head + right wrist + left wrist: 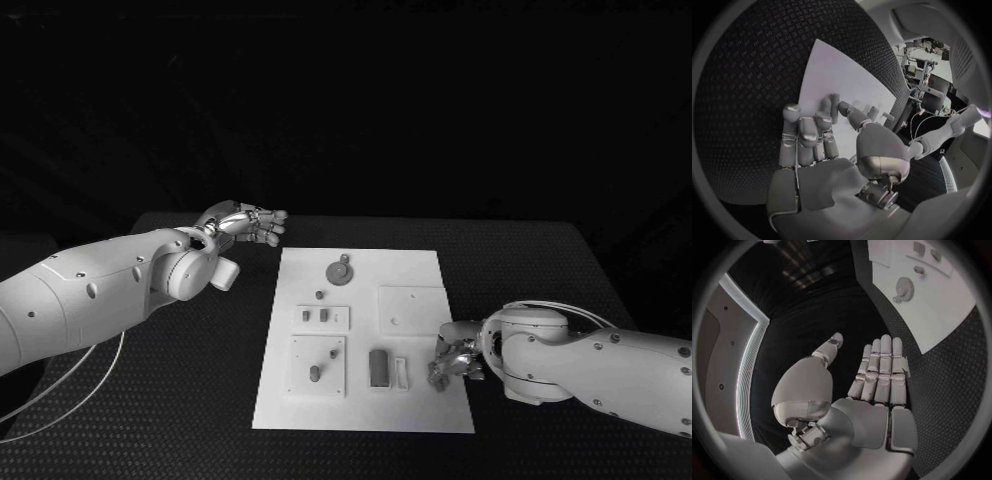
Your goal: Assemble the parts on the task board
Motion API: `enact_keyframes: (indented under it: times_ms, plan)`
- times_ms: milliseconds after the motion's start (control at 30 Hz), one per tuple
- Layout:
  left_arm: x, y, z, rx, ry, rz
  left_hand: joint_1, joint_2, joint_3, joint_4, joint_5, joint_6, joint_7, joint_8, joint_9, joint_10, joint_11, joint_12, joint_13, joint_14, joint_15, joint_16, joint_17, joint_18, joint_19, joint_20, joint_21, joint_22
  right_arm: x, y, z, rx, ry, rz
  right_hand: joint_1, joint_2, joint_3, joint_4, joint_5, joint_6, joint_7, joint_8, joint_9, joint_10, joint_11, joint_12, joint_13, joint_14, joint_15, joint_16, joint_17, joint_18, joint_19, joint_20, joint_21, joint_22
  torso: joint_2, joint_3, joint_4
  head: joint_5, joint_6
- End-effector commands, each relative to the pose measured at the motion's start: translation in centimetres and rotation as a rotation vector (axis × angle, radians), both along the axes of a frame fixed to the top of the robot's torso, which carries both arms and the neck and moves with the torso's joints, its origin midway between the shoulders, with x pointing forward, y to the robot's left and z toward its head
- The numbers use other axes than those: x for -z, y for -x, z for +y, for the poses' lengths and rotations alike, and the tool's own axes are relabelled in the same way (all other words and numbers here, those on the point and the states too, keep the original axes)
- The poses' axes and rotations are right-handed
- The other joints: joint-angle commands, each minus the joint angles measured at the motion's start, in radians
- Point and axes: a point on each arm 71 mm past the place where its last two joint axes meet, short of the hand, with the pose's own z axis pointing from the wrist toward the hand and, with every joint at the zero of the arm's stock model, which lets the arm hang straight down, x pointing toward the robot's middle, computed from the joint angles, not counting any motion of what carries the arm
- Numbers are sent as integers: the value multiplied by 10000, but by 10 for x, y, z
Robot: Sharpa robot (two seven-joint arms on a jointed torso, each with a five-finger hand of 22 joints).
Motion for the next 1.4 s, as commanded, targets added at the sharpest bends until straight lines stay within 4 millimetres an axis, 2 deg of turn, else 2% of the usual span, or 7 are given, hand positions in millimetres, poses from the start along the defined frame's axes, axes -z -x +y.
enact_keyframes:
  times_ms: [33,100,133,233,867,1400]
  plan:
    - [-2,0,-2,127,121,-55,-61,19,-42,0,-48,-61,-18,34,-9,36,-22,36,-14,70,20,-34,14,57,46,-10,-38,7,7,6,-2,23,148,461,687,460,142,-82,46,-971,862,-2510,-104,19,77,-32,-20,-2,106,-43,0,306,-81,-7,41,203,1,7,2,4,-17]
    - [-2,0,-2,128,121,-54,-60,17,-42,-1,-49,-61,-18,34,-9,36,-22,36,-14,71,20,-35,16,57,47,-11,-38,8,6,6,-3,47,135,419,1085,333,780,-44,112,-939,871,-2509,-174,12,80,-47,-48,-14,115,-61,-9,306,-108,11,12,175,-1,3,-2,-11,-7]
    - [-2,0,-2,126,120,-52,-59,18,-42,-2,-48,-61,-19,34,-9,37,-22,36,-14,72,20,-35,17,57,47,-11,-38,8,5,5,-3,90,101,350,1077,300,1073,-33,63,-916,883,-2506,-230,33,100,-38,-66,-1,134,-60,-12,306,-69,64,37,177,-3,-3,-1,-17,0]
    - [-2,0,-2,149,127,-47,-56,17,-42,-3,-48,-60,-18,34,-10,37,-22,37,-14,73,19,-36,19,57,48,-11,-38,9,4,5,-4,196,4,213,1150,326,1340,-69,56,-892,878,-2492,-282,49,96,-20,-78,19,127,-47,-10,306,-46,67,67,184,-1,-2,1,-14,0]
    - [-1,0,-3,183,129,-10,-43,13,-43,-13,-48,-54,-20,39,-11,43,-24,40,-16,83,17,-45,38,58,55,-12,-40,13,-10,-2,1,1479,-1473,346,946,152,1494,-53,26,-635,815,-2334,-347,131,35,25,-115,103,73,-31,-24,306,57,60,138,171,3,-1,12,-10,-2]
    - [-1,0,-4,224,125,34,-39,1,-49,-19,-49,-58,-19,37,-14,42,-23,39,-18,85,17,-55,51,57,57,-12,-43,16,-7,-1,24,1647,-2091,1548,771,-24,1481,-20,15,-635,813,-2320,-417,84,32,2,-141,76,64,-70,-42,306,53,81,112,150,2,-8,12,2,12]
